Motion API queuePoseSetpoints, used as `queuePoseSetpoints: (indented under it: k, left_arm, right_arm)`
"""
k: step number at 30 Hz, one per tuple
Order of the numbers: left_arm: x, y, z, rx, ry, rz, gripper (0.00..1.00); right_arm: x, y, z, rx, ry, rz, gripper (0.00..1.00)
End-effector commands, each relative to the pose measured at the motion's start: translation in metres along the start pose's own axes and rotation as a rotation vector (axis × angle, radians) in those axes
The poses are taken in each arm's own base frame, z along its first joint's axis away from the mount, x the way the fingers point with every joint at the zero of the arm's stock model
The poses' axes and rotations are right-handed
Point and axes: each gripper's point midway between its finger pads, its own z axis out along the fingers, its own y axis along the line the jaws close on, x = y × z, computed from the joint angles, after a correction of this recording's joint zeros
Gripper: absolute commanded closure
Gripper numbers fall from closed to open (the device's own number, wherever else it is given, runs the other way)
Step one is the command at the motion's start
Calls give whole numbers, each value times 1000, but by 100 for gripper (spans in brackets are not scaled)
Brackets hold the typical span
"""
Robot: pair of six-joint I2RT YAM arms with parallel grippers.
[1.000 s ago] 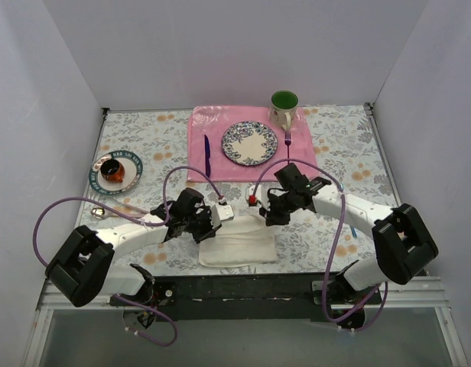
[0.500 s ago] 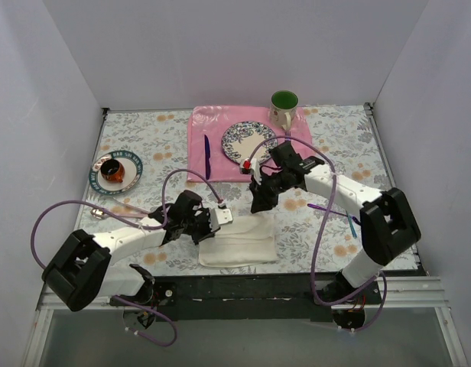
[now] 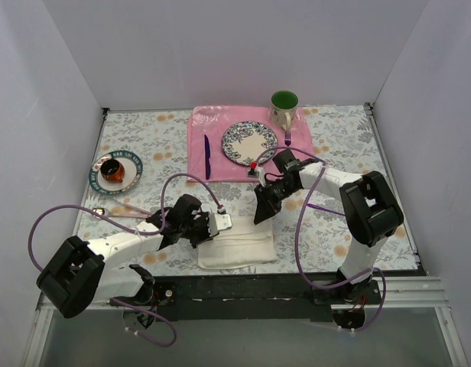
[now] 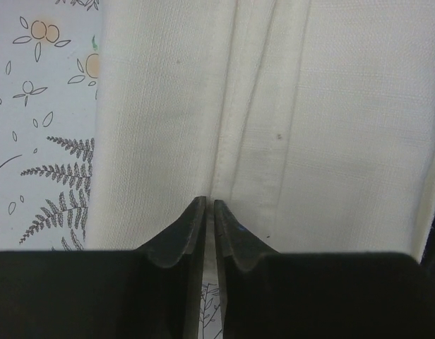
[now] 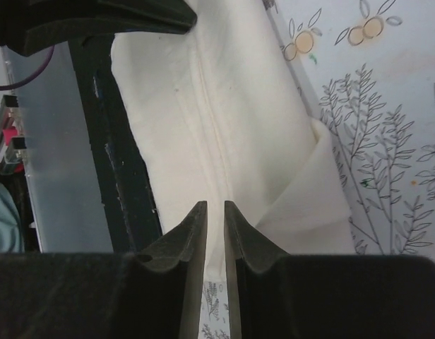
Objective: Fold the napkin into a case and place the utensils inside
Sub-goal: Fold the lower triangle-folded napkin at the center of the board, then smooth out the 2/3-rectangle-folded napkin at the center of the board.
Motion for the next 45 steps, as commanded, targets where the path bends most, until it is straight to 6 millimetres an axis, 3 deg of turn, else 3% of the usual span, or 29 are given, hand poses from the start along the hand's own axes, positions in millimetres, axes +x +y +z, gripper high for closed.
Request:
queuePoseSetpoints:
  k: [1, 5, 9, 11, 13, 17, 20, 24, 27, 35, 39, 43, 45]
  left_arm:
    - [-4, -5, -6, 10, 3, -43, 85]
    - [-34, -7, -19, 31, -86, -65, 77]
    - [-79, 1, -35, 22, -198, -205, 66]
    - [-92, 1, -37, 57, -225, -279, 63]
    - [-112, -5, -40, 145, -262, -390, 63]
    - [-124, -13, -29, 335, -252, -635, 72]
    - [-118, 1, -23, 439, -254, -857, 82]
    - [-114, 7, -19, 569, -248, -1052, 83]
    - [-102, 12, -11, 580, -227, -1171, 76]
    - [-27, 22, 26, 446, -45, -1426, 50]
    - [-6, 23, 34, 444, 2, -1496, 48]
    - [2, 19, 38, 442, 31, -1514, 46]
    - [3, 20, 39, 433, 34, -1514, 46]
  right_arm:
    - [32, 7, 9, -78, 47, 111, 78]
    - [43, -1, 14, -74, 56, 143, 78]
    - [52, -2, 18, -103, 68, 190, 79]
    - [55, -4, 19, -106, 65, 198, 79]
    - [60, -5, 20, -106, 68, 215, 79]
    - [66, -6, 21, -106, 71, 226, 80]
    - [67, -9, 21, -101, 66, 219, 80]
    - [65, -13, 23, -95, 60, 220, 80]
    - [65, -16, 25, -95, 59, 221, 80]
    - [76, -24, 24, -80, 73, 241, 81]
    - [75, -24, 23, -79, 68, 227, 79]
    - [48, -8, 12, -99, 22, 169, 68]
    - [26, 9, 3, -118, -14, 138, 65]
